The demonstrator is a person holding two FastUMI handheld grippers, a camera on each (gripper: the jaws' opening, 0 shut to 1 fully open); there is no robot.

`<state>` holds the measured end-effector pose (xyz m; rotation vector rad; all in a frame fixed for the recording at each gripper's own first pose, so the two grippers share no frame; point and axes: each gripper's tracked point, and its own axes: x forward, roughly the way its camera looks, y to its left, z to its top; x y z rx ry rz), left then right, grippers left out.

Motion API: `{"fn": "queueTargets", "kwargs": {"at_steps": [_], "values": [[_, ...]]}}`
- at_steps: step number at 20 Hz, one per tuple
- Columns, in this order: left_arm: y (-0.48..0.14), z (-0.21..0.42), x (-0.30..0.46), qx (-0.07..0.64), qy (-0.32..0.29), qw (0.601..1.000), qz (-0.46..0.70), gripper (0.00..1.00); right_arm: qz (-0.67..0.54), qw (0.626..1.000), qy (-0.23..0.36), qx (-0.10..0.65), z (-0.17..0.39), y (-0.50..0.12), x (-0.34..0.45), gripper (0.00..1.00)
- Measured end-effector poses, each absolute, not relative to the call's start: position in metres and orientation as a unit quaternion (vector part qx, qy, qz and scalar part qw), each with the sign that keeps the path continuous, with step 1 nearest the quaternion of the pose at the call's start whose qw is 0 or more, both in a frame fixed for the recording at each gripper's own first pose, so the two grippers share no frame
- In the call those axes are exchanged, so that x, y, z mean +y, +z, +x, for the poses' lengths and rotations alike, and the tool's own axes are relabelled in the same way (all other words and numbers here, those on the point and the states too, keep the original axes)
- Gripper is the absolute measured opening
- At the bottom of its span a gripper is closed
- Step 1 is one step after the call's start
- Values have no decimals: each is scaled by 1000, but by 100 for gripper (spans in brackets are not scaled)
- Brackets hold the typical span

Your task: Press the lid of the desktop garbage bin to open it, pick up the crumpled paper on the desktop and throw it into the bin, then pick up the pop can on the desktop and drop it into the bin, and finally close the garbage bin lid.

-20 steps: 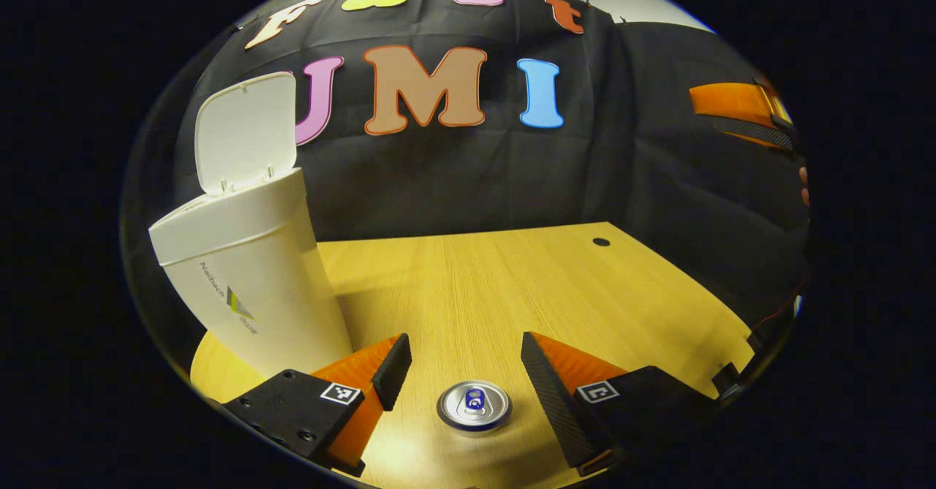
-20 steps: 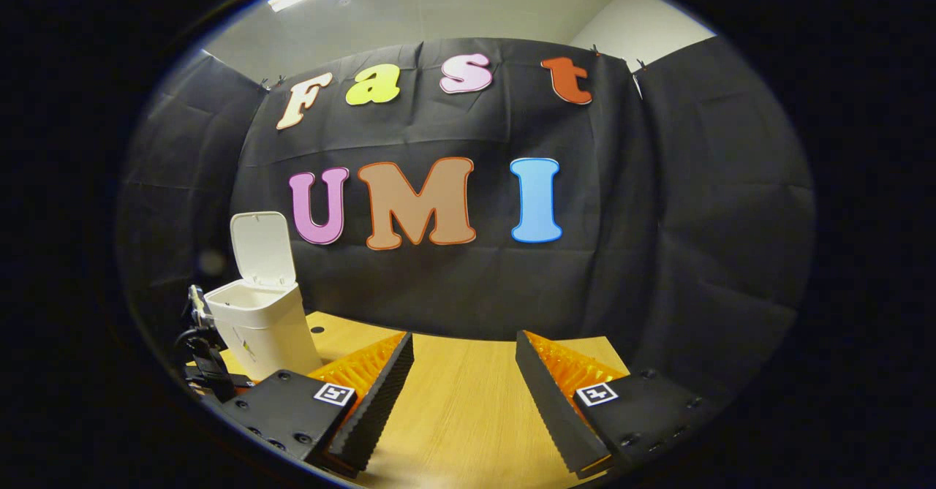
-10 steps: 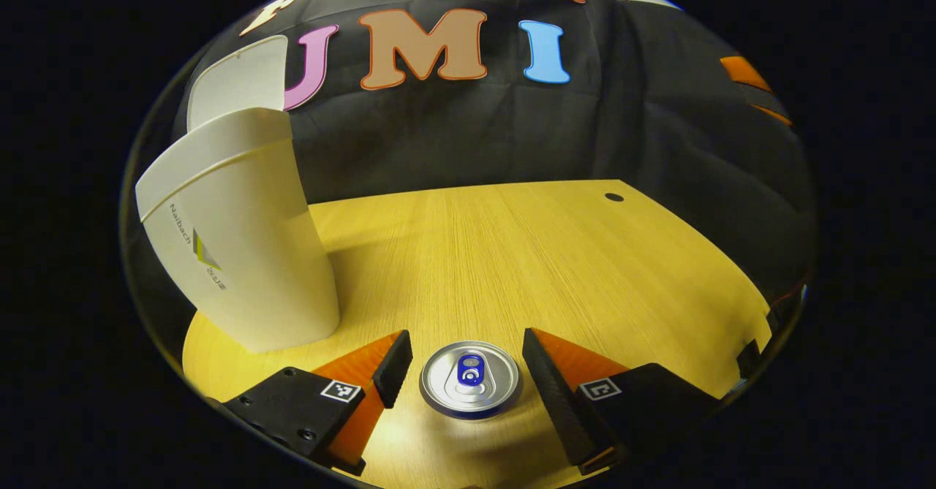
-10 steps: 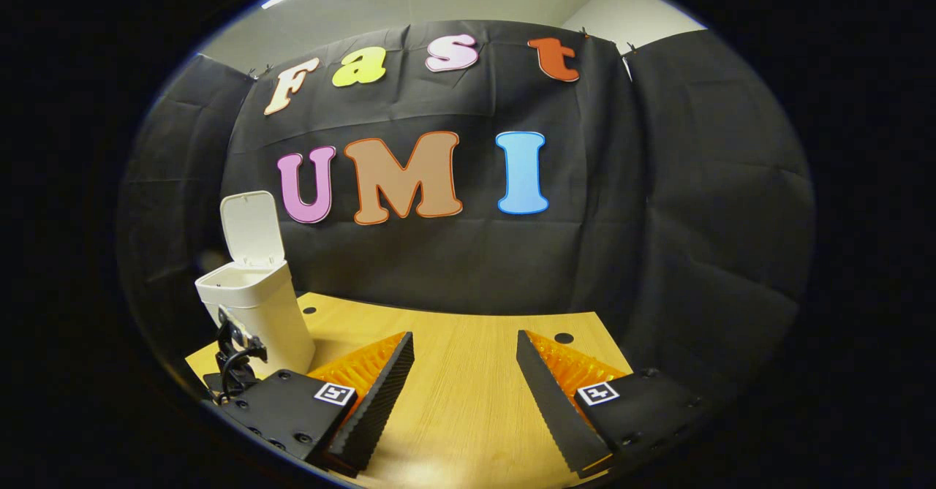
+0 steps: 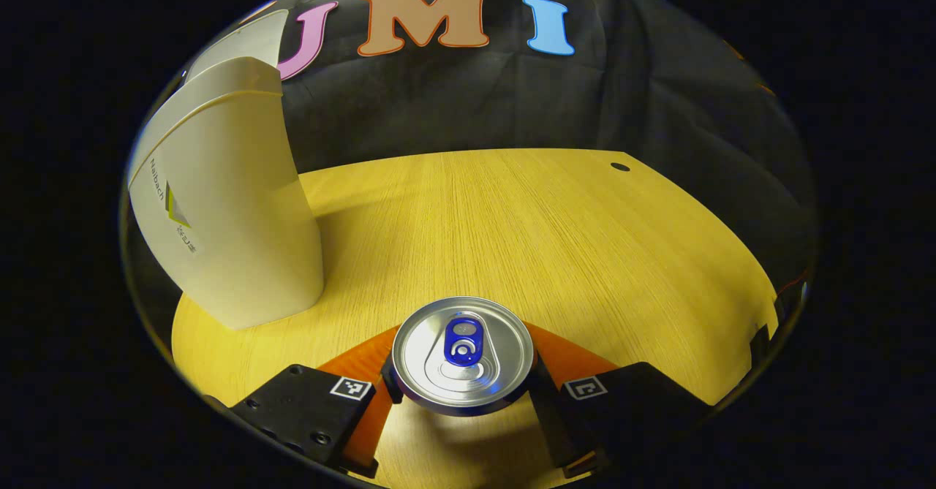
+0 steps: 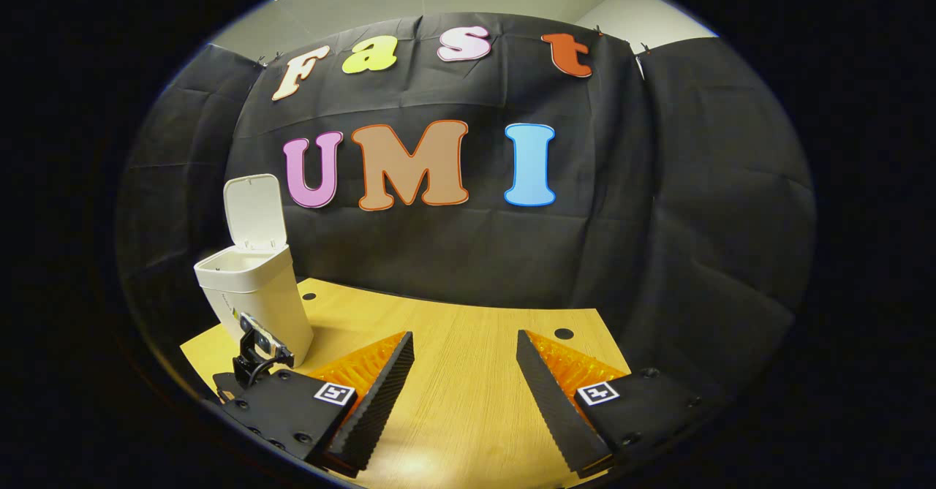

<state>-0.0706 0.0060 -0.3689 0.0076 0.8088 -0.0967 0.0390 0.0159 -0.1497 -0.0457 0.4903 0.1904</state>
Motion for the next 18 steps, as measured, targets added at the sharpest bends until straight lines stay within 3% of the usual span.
{"fn": "queueTargets", "kwargs": {"at_steps": [6, 18], "values": [[-298, -45, 4, 333, -58, 941, -10, 80, -11, 967, 109, 231, 44, -148, 30, 94], [-98, 39, 17, 118, -69, 990, -15, 78, 11, 965, 131, 226, 42, -153, 51, 95]]}}
